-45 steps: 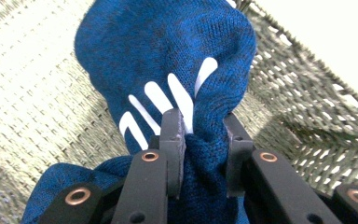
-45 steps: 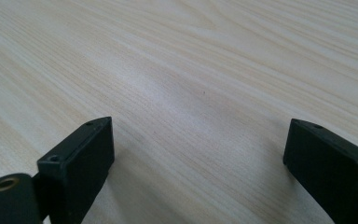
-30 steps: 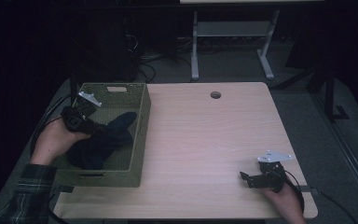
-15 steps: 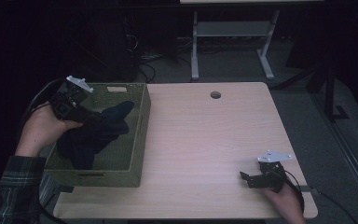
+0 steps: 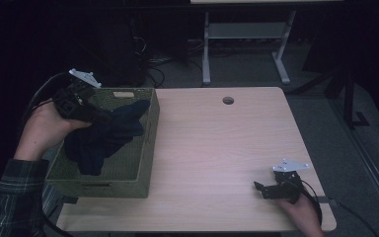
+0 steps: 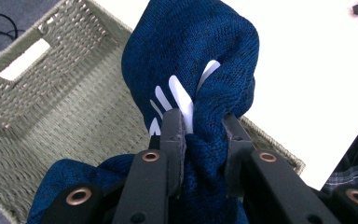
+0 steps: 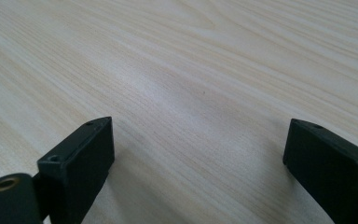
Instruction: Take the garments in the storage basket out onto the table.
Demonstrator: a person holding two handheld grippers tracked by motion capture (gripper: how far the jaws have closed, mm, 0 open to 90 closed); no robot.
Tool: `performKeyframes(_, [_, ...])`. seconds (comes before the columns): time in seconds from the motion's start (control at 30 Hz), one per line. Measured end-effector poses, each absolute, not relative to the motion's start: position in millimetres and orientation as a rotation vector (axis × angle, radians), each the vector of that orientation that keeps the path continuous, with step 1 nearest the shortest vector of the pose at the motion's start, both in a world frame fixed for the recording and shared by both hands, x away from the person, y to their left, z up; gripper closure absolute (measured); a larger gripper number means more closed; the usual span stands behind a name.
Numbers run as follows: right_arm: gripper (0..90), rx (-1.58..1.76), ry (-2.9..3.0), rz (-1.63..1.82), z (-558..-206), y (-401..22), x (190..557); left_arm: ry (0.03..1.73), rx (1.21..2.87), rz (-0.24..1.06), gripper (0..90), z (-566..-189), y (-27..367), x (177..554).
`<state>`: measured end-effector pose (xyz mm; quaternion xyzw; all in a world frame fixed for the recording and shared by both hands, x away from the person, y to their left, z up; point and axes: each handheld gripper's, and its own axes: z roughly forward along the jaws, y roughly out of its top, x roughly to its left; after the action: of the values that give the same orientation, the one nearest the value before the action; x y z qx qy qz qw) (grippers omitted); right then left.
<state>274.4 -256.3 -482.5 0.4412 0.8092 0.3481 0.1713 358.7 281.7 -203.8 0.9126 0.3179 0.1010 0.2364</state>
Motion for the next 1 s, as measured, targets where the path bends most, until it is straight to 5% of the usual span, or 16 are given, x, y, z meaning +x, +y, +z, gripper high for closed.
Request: performKeyframes(1.0, [8.3, 1.249, 2.296, 0.988, -482.6, -256.4, 274.5, 0.671, 2.487, 0.238, 75.4, -182.4, 218.9, 360.0])
